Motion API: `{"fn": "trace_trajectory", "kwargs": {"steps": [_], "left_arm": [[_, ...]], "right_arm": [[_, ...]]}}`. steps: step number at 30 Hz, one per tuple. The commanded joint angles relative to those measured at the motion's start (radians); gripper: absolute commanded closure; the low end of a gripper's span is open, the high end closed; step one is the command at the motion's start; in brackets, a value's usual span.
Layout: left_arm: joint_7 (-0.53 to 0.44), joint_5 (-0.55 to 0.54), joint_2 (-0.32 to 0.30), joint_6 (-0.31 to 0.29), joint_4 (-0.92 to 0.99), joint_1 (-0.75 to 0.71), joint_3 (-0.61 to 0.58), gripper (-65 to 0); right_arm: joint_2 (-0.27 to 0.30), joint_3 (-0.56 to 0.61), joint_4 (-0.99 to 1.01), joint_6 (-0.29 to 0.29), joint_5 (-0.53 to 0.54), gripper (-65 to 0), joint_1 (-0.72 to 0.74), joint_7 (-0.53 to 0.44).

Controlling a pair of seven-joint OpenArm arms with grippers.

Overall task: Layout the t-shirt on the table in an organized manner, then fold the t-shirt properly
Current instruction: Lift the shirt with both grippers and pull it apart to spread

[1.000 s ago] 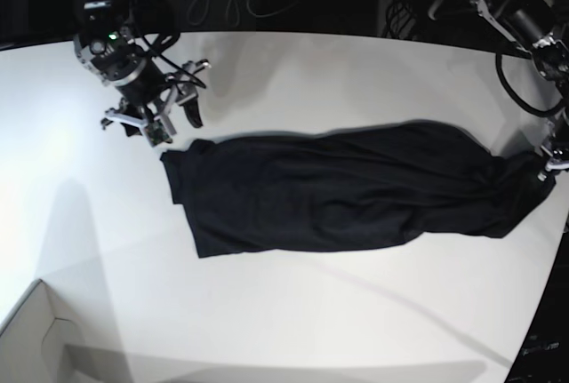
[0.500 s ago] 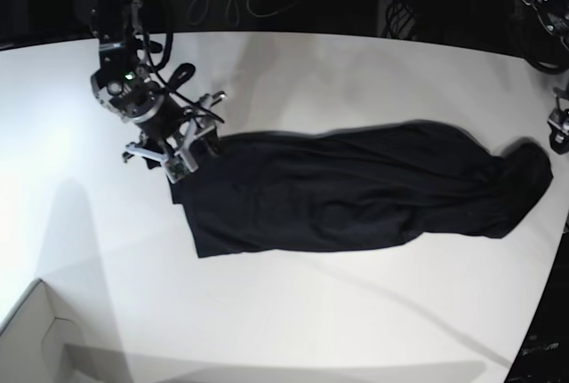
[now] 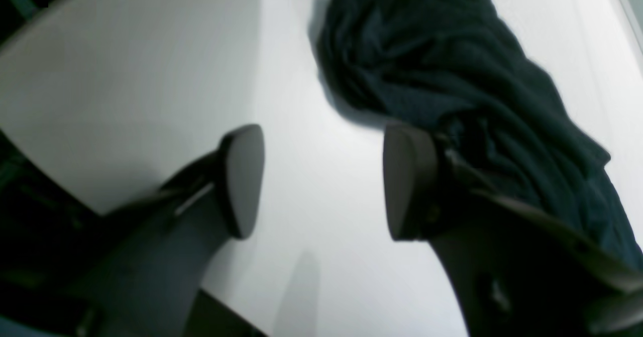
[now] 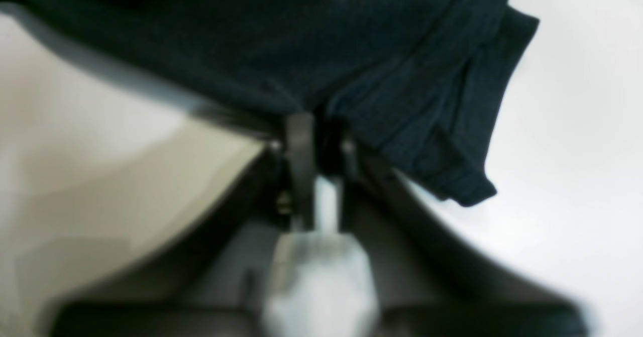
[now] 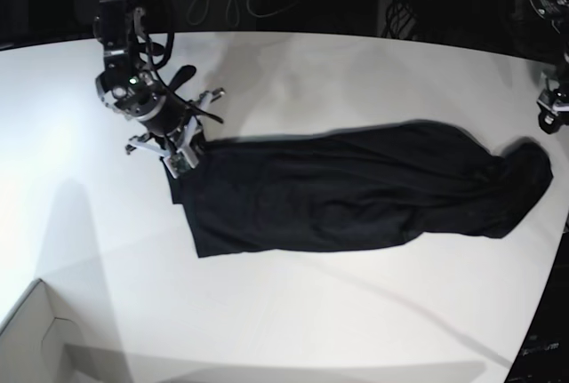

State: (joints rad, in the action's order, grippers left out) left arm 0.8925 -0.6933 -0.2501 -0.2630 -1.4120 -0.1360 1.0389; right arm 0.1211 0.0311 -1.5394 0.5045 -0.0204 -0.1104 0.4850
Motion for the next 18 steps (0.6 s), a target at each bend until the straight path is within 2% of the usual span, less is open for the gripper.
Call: {"fn": "trace_trajectory", "kwargs": {"steps": [1,10,14,18], "left_arm": [[-0.016,-0.016,-0.027,-0.006,-0.017,0.003,0.005,-36.3],[-0.008,-0.019,0.045,-0.006,-0.028,0.009,-0.001,-36.2],[-0.005,-0.019,0.067,-0.006,-0.028,0.009,-0.002,-36.2],[0.017,-0.019,0.074,-0.006,-0.028,0.005,-0.056,-36.2]], "right_arm": [[0.005,-0.003,-0.037,0.001,0.012,0.0,-0.013,-0.022],[0.001,0.013,-0.306,0.006,0.014,0.0,-0.259,-0.022],[0.005,0.100,-0.375,0.006,0.014,0.0,-0.357,-0.022],[0.005,0.171,-0.399,0.006,0.014,0.0,-0.423,-0.022]]}}
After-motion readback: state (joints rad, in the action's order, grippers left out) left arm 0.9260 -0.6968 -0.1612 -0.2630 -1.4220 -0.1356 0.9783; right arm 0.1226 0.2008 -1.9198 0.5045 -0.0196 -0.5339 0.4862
